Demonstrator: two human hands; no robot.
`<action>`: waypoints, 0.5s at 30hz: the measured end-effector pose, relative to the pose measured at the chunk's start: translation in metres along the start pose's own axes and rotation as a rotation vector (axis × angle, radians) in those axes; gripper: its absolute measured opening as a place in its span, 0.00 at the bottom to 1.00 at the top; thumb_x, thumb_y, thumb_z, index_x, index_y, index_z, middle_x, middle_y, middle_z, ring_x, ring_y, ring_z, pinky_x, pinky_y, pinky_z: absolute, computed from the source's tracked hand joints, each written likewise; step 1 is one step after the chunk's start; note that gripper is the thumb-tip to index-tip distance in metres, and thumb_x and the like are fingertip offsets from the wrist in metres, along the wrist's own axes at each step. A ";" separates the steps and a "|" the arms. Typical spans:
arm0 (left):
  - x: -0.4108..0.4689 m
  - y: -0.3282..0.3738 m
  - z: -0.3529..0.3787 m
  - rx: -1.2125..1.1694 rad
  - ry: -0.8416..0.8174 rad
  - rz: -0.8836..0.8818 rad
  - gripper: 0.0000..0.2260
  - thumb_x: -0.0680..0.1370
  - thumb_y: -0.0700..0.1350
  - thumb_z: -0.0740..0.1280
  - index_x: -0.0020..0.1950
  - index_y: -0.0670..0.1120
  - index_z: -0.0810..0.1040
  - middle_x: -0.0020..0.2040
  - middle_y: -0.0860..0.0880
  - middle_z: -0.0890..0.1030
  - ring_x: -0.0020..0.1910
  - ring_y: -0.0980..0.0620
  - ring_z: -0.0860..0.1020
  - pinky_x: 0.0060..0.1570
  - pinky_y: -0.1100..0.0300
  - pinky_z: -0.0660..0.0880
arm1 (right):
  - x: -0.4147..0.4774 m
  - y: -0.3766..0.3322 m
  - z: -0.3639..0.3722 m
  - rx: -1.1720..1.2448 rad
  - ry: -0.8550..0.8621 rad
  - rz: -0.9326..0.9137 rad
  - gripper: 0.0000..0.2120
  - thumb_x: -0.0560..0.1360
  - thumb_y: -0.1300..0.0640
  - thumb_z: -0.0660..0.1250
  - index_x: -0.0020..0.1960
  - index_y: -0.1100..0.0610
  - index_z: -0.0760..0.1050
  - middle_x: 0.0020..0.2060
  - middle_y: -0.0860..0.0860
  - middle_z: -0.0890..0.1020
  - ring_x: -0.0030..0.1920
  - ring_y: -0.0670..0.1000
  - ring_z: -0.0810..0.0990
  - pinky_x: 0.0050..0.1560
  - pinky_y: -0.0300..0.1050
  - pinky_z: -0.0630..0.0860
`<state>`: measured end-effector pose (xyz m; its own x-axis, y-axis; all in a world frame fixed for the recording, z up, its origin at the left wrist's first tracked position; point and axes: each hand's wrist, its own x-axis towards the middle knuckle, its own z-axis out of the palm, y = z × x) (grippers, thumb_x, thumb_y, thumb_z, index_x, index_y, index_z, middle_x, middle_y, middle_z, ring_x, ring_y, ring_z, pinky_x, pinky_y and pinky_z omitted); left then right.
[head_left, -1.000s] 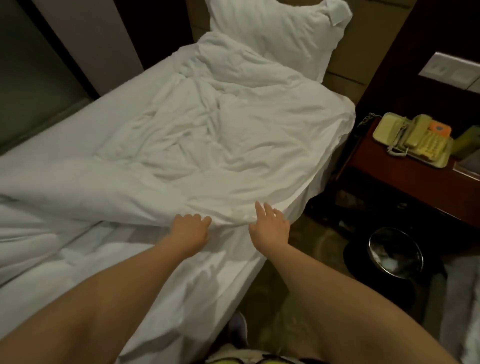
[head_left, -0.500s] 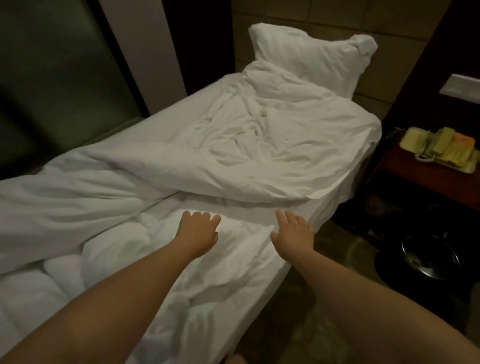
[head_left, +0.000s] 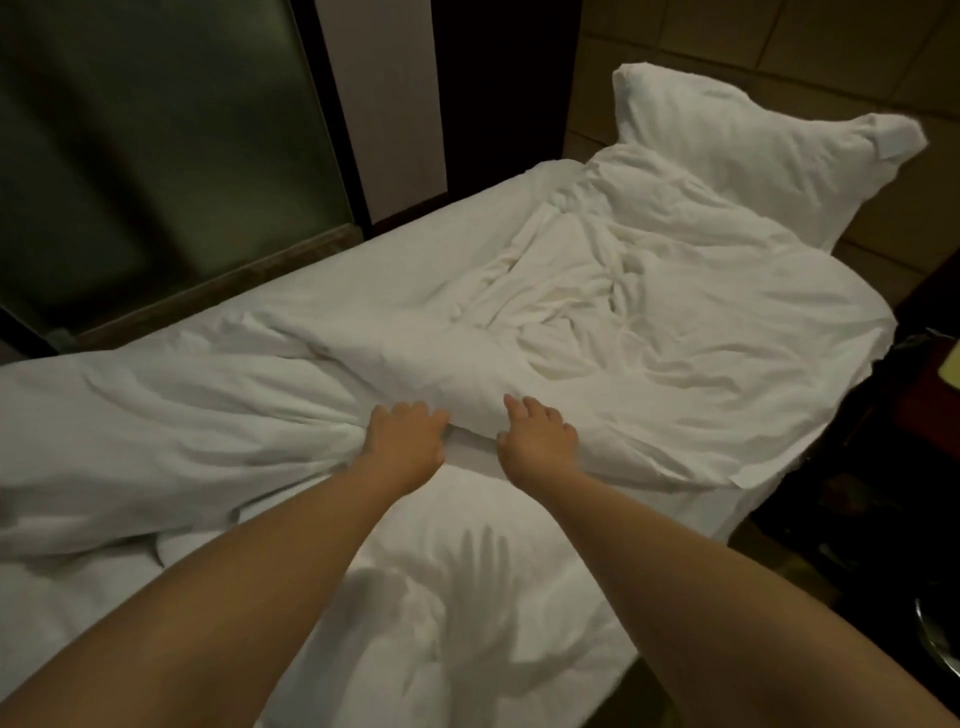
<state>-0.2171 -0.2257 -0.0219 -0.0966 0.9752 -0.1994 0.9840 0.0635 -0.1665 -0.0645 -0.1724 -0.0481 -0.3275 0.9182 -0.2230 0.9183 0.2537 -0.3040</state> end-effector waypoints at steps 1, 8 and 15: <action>0.014 -0.005 0.000 0.002 0.001 -0.006 0.18 0.79 0.49 0.57 0.68 0.49 0.65 0.61 0.45 0.72 0.59 0.44 0.71 0.56 0.51 0.66 | 0.016 -0.003 -0.001 0.000 -0.002 -0.009 0.25 0.81 0.53 0.53 0.77 0.49 0.54 0.74 0.51 0.61 0.71 0.57 0.62 0.68 0.53 0.59; 0.100 -0.041 0.014 0.006 -0.079 -0.070 0.26 0.79 0.51 0.59 0.76 0.53 0.55 0.71 0.46 0.62 0.66 0.44 0.65 0.61 0.50 0.64 | 0.151 -0.026 0.006 -0.004 -0.032 -0.093 0.16 0.80 0.51 0.54 0.63 0.57 0.69 0.59 0.54 0.75 0.59 0.58 0.72 0.58 0.50 0.67; 0.151 -0.090 0.038 0.027 -0.186 -0.197 0.30 0.79 0.48 0.61 0.77 0.52 0.50 0.74 0.45 0.57 0.69 0.44 0.62 0.64 0.48 0.64 | 0.250 -0.055 0.028 0.213 -0.333 0.019 0.44 0.72 0.36 0.65 0.77 0.57 0.50 0.72 0.55 0.65 0.70 0.59 0.66 0.68 0.52 0.64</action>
<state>-0.3256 -0.0919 -0.0742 -0.3143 0.8886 -0.3341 0.9393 0.2401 -0.2449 -0.2027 0.0350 -0.1128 -0.3974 0.7641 -0.5082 0.8696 0.1367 -0.4745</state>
